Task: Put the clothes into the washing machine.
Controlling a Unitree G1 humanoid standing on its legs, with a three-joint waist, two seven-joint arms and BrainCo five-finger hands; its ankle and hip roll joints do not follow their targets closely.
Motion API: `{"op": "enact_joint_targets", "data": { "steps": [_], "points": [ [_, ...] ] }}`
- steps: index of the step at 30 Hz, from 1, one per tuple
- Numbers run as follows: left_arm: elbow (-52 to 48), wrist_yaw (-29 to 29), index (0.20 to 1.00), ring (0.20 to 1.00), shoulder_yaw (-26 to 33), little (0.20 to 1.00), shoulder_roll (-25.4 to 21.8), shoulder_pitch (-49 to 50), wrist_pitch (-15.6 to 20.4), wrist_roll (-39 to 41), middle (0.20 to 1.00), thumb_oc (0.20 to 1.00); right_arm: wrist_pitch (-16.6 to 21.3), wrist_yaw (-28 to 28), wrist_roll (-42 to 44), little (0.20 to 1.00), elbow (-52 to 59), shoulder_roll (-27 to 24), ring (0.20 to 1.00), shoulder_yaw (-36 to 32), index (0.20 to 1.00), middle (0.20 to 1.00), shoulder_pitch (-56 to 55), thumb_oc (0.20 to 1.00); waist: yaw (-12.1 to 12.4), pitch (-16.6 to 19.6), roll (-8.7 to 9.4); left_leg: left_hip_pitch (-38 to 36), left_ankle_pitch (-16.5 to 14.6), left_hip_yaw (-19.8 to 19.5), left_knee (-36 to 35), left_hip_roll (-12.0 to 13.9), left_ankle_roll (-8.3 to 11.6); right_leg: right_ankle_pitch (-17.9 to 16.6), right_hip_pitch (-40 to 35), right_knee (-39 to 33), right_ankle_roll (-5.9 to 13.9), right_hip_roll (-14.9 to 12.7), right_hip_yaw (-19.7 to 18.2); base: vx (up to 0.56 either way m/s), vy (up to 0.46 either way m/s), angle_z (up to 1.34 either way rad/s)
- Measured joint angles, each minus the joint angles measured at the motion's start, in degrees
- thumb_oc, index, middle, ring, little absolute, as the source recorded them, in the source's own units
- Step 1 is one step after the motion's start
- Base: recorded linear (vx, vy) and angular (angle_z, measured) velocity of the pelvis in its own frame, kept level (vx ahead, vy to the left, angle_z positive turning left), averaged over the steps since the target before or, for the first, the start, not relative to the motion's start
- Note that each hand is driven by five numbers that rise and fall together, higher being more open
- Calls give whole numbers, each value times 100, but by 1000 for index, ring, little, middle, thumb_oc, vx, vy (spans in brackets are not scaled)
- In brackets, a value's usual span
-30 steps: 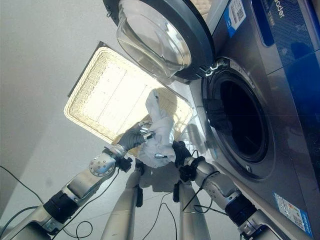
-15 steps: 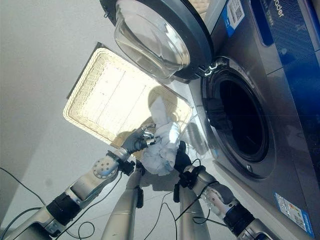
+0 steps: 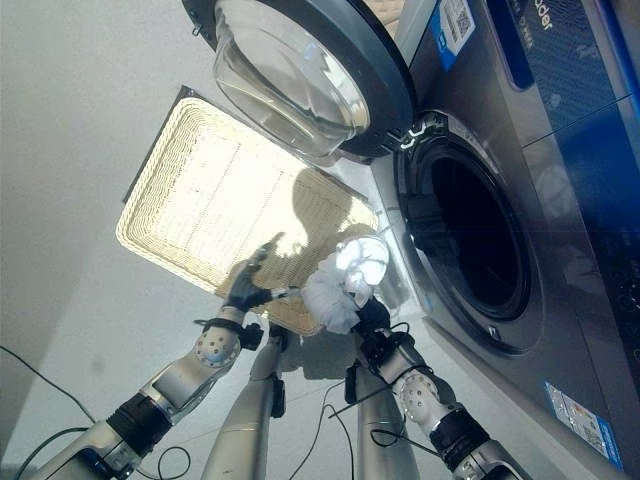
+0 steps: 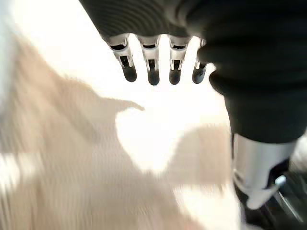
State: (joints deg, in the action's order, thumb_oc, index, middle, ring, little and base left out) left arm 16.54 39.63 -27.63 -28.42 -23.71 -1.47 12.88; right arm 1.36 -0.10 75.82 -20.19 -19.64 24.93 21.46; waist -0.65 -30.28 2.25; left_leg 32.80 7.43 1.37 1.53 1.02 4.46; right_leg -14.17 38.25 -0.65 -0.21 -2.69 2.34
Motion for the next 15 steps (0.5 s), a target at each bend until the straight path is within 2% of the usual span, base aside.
{"op": "enact_joint_targets", "data": {
  "steps": [3,6,8,9,10,13,15],
  "points": [
    [180,531,1000,1000,662,1000,46,156,130,273,1000,1000,63,0,647,200,-261,101,200,-370,200,200,20,200,18,0,0,-22,3,2,0,48,21,1,-23,0,0,30,10,40,-114,-1],
    [459,650,1000,1000,1141,1000,54,164,335,552,1000,1000,131,-16,1296,200,-669,127,200,-835,200,200,245,200,14,-1,-2,-23,20,1,0,94,59,3,-20,0,-1,50,23,58,-137,-2],
    [772,543,1000,1000,1542,1000,47,127,495,669,1000,1000,366,-127,2330,200,-1170,177,200,-1705,200,200,703,200,15,-3,-7,-21,38,6,-1,142,102,2,-10,1,-1,75,46,56,-117,-3],
    [772,543,1000,1000,1542,1000,47,127,495,669,1000,1000,366,-127,2330,200,-1170,177,200,-1705,200,200,703,200,15,-3,-7,-21,38,6,-1,142,102,2,-10,1,-1,75,46,45,-103,-3],
    [858,442,1000,1000,1548,1000,-81,127,520,785,1000,1000,799,-321,2950,200,-1289,42,200,-2356,200,200,1131,200,25,-6,-12,-20,51,6,-10,151,124,2,1,-3,-1,102,58,33,-92,-3],
    [957,302,1000,1000,1531,1000,-149,111,581,861,1000,1000,1614,-595,3432,200,-1467,-231,200,-3041,200,200,1786,200,27,-9,-17,-19,51,13,-11,181,144,1,8,-6,-2,131,70,24,-83,-4],
    [944,187,1000,1000,1332,1000,-131,48,635,866,1000,1000,2743,-862,3632,200,-1329,-78,200,-3039,200,200,1817,200,81,-58,-113,-4,51,10,-12,188,154,-1,23,-9,-4,142,69,0,0,0]
  ]
}}
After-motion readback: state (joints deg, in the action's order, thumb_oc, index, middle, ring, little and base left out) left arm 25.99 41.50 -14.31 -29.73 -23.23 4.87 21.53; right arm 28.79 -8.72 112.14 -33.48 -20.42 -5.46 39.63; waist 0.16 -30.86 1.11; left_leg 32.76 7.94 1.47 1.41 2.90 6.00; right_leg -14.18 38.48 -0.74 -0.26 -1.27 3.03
